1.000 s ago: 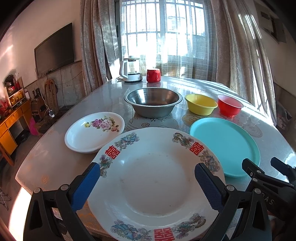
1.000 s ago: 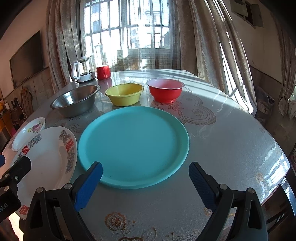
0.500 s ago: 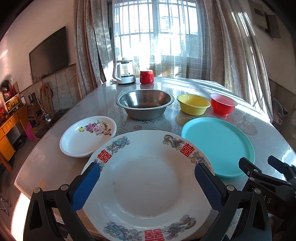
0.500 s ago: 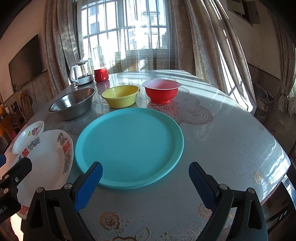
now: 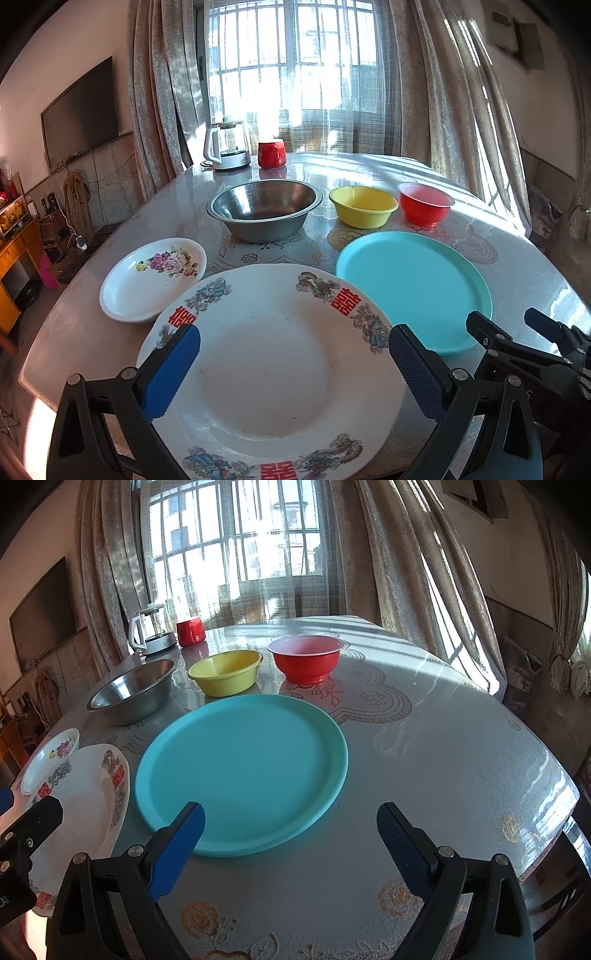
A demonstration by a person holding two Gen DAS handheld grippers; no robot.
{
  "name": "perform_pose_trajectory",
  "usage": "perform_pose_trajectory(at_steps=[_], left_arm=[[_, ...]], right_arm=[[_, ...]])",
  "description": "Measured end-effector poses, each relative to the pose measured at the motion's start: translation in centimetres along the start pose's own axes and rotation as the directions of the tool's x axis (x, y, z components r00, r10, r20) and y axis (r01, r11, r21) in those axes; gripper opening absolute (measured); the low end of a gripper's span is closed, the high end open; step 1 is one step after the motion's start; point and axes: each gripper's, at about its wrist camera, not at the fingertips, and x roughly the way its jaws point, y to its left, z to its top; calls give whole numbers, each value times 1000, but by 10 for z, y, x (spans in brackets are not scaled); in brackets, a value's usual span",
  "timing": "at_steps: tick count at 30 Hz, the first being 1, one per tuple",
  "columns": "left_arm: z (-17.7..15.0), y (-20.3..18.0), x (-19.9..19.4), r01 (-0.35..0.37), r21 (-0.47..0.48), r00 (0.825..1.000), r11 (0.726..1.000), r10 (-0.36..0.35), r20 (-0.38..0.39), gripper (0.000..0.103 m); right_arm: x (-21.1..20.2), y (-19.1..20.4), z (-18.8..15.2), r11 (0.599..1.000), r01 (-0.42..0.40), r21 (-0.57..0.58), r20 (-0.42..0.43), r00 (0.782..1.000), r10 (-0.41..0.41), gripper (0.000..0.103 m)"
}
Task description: Organize plates and bowls
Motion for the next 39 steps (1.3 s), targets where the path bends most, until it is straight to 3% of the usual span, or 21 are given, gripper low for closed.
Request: perform_pose_trajectory(at_steps=[10, 18, 27, 32, 39], left_arm=[[8, -11, 5, 41, 42, 999, 998, -41, -12, 103], [17, -16, 18, 103, 51, 993, 993, -100, -68, 103], [31, -26, 34, 175, 121, 978, 977, -158, -134, 101], [43, -21, 59, 246, 98, 947, 964, -218, -237, 83], [67, -21, 90, 308, 85, 912, 947, -269, -310, 39]], right_arm=[[3, -15, 0, 999, -3, 39, -8, 1000, 4, 96], [9, -30, -2, 996, -5, 91, -29, 1000, 7, 96], [22, -40, 4, 990, -52, 132, -46, 997, 59, 94], [32, -44, 3, 987, -73, 144, -73, 994, 84, 88], [42, -43, 11, 988, -83, 127, -77, 993, 94, 68]])
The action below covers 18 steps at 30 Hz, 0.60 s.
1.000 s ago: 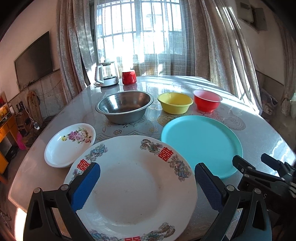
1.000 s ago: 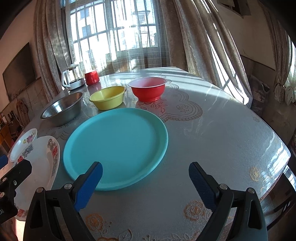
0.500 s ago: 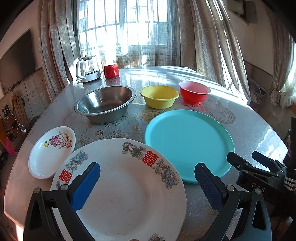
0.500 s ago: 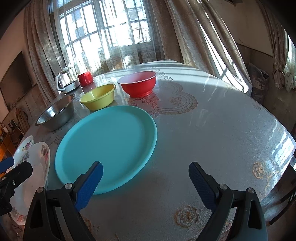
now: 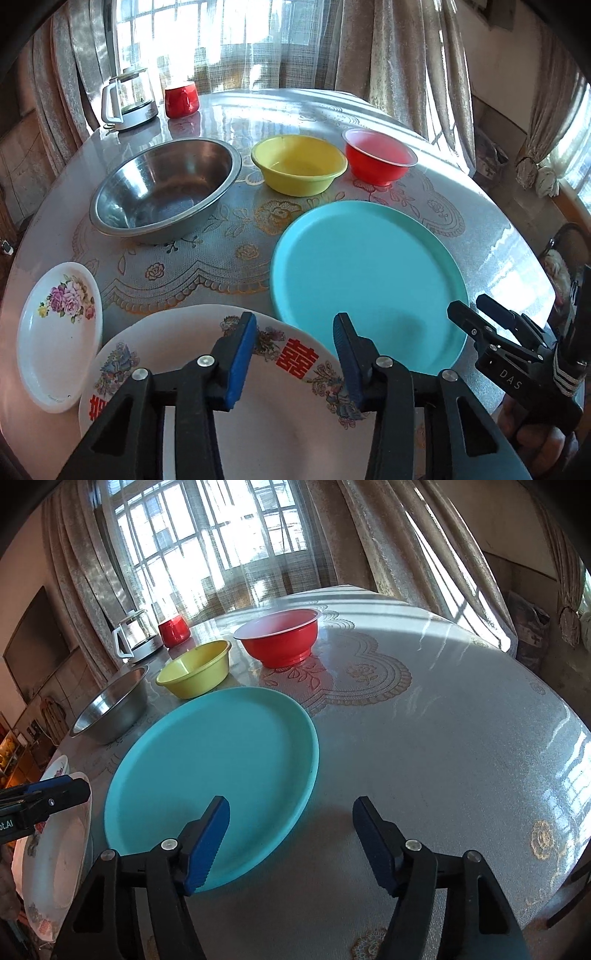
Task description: Organize plates and bowls
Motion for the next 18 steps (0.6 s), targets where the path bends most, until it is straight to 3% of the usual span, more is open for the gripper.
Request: perform_pose_trajectory(at_steps=[4, 11, 18], left_arm=[[16, 0, 12, -3, 22, 1000, 1000, 4, -18, 26], [41, 5, 46, -5, 21, 996, 1000, 7, -90, 25], [45, 6, 75, -7, 42, 988, 999, 13, -152, 25]], right_arm=[[4, 1, 3, 1000, 1, -17, 0, 1000, -1, 56], [8, 0, 6, 999, 5, -34, -1, 1000, -5, 41], [10, -2, 8, 999, 10, -50, 0, 1000, -10, 29]])
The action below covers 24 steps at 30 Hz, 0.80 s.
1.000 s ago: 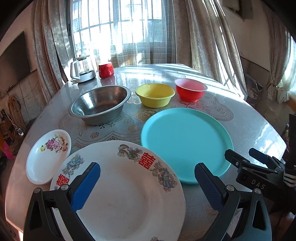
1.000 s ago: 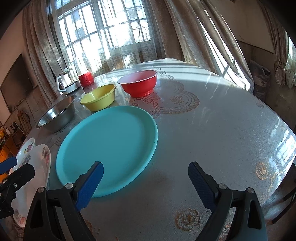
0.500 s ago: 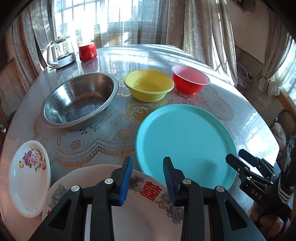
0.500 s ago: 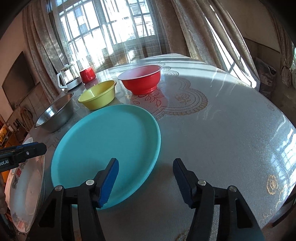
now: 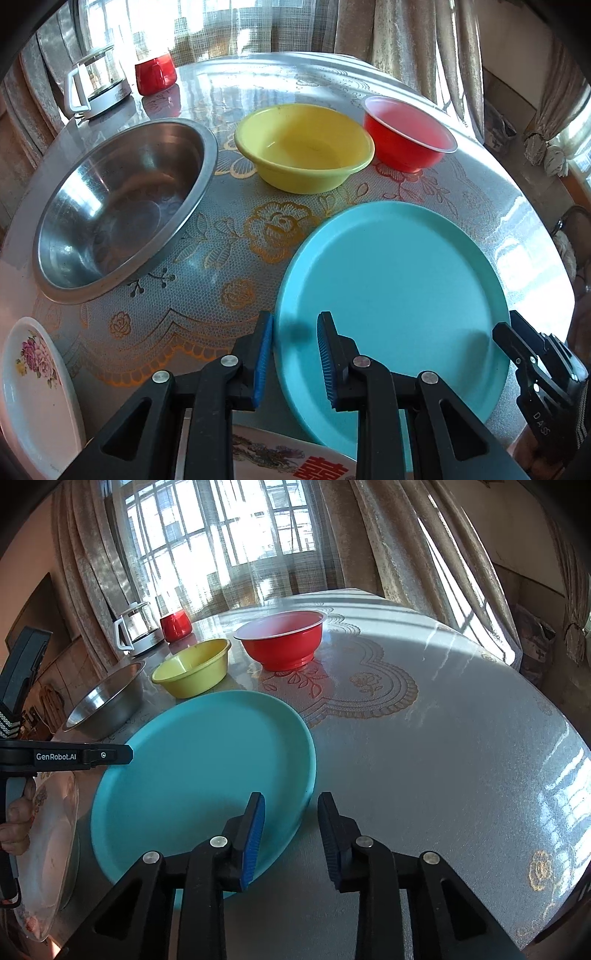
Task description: Organize plates and bowls
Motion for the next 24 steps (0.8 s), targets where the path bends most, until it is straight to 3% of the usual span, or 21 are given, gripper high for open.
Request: perform_pose_trajectory(at_steps=[8, 24], left_arm=[[2, -2, 4, -4, 18, 1000, 1000, 4, 15, 25], [13, -37, 13, 26, 22, 999, 999, -27, 22, 25]], right_arm=[[3, -6, 4, 1000, -6, 12, -9, 1000, 6, 14], [19, -41, 31, 994, 83, 72, -13, 997, -82, 13]])
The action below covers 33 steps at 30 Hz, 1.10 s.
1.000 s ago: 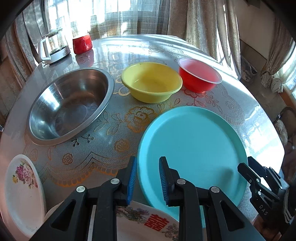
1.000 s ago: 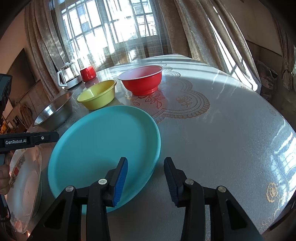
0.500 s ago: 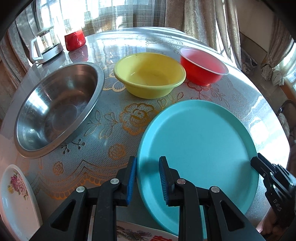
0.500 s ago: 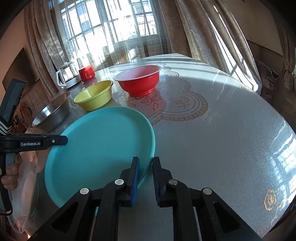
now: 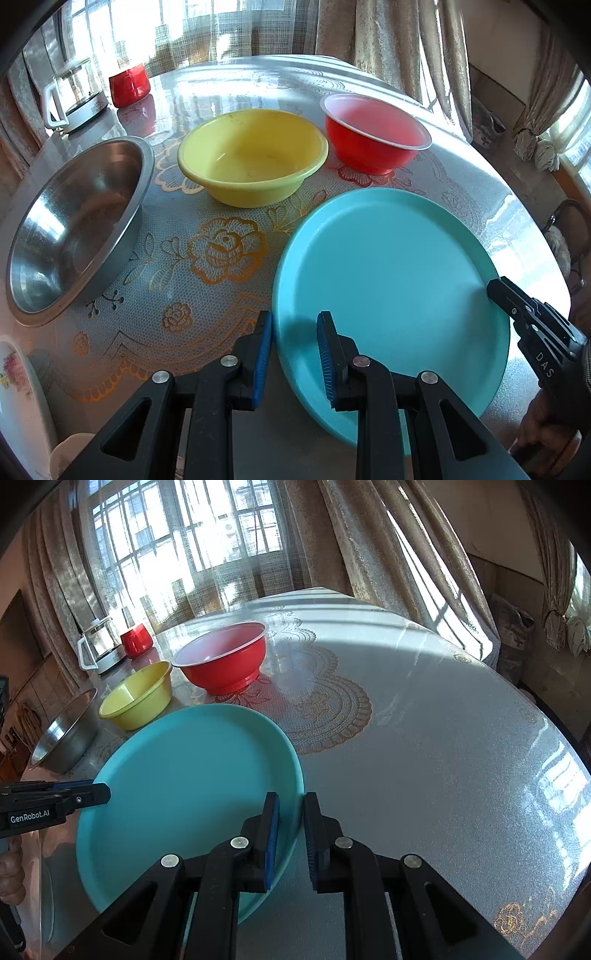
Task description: Organize plates and bowls
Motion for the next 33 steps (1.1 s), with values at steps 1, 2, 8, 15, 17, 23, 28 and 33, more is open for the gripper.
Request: perform_pose_trajectory(at_steps=[1, 2, 8, 15, 17, 23, 28, 33], left_arm=[[0, -1, 0, -3, -3, 1000, 1000, 3, 2, 25], [0, -1, 0, -4, -10, 1000, 1000, 4, 1, 25], [-1, -12, 2, -13, -25, 1000, 1000, 13, -2, 25], [-4, -14, 0, -19, -45, 1000, 999, 19, -4, 25], [-5, -16, 0, -31, -51, 1000, 998, 31, -3, 25], [-5, -14, 0, -22, -92, 1000, 996, 21, -12, 25], [-9, -12, -4, -2, -113, 1000, 994, 0, -19, 25], [-20, -4, -24, -11, -124, 1000, 992, 14, 26, 25]], right_arm=[[1, -2, 2, 1000, -4, 5, -5, 1000, 4, 13], [2, -3, 4, 1000, -6, 6, -10, 1000, 6, 13], [5, -8, 9, 1000, 22, 20, -15, 1000, -22, 13], [6, -11, 11, 999, 29, 20, -16, 999, -29, 13], [6, -10, 12, 999, 33, 17, -16, 999, -33, 13], [7, -9, 12, 999, 39, 12, -16, 999, -39, 13], [6, -13, 12, 999, 21, 31, -16, 1000, -20, 13], [6, -12, 11, 1000, 19, 19, -16, 1000, -19, 16]])
